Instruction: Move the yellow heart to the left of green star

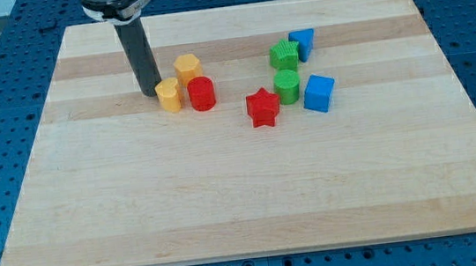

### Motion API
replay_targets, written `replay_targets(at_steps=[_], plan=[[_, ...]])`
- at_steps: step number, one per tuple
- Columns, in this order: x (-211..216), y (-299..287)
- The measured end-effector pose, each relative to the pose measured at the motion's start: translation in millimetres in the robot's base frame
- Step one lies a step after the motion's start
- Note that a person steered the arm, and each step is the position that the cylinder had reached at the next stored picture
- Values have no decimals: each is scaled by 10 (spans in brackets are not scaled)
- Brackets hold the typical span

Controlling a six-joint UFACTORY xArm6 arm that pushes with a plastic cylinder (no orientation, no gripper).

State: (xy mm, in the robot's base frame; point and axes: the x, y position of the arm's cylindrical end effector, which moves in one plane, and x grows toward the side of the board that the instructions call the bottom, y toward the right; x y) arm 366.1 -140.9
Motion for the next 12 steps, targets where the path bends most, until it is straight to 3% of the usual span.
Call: replay_targets(at_steps=[3,12], plan=[[257,-185],[280,718]])
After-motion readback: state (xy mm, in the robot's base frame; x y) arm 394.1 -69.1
